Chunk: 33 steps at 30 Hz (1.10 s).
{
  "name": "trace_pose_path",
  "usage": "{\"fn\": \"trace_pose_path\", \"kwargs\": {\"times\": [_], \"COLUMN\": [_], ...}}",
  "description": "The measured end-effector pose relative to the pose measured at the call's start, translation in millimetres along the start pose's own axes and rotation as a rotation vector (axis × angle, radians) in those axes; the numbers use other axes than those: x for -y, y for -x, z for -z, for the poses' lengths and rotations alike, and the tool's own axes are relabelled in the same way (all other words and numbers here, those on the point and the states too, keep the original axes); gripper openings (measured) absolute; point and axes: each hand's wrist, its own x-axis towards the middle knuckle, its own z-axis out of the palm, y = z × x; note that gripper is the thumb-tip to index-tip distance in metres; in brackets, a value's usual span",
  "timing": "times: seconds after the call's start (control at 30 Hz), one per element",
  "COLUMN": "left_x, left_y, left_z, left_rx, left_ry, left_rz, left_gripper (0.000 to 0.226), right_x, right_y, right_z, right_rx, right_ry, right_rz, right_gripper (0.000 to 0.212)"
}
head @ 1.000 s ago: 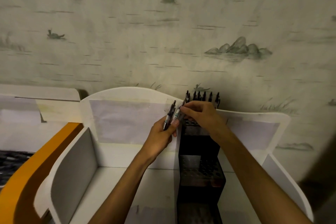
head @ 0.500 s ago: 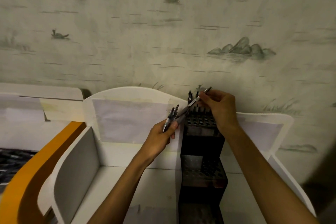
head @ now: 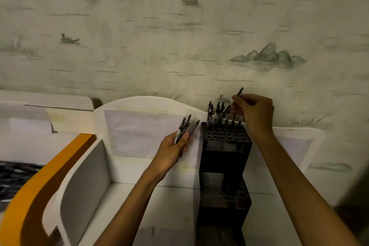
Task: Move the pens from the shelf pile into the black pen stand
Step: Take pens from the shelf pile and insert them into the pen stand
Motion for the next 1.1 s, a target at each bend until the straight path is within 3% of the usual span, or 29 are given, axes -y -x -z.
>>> {"fn": "trace_pose_path", "kwargs": {"times": [0.3,0.47,0.7,1.1], "left_x": [1.4,1.7,-3.2,-3.3], "left_y": [-1.4,-2.7,-2.3,0.4], "left_z": [-0.8,-3.6,-7.5,-12.5], "left_rx": [-0.037,-0.048,-0.028,0.004], "left_ry": [0.003,-0.012,0.050,0.058], "left_rz": [-0.005,-0.003,-0.004,0.013], "left_gripper": [0.026,0.025,0.027,0.026], "right_x": [-7.0,-10.9,-20.0,-28.2], "right_y": [-0.6,3.2,11.7,17.9], "right_z": [-6.5,-10.8,-12.3,-6.5], "right_rx": [0.140,0.164,0.275,0.339], "right_ry": [0.303,0.337,0.596,0.606], "right_rz": [0.174,0.179,0.261,0.184], "right_gripper": [0.017,0.018,0.017,0.023]}}
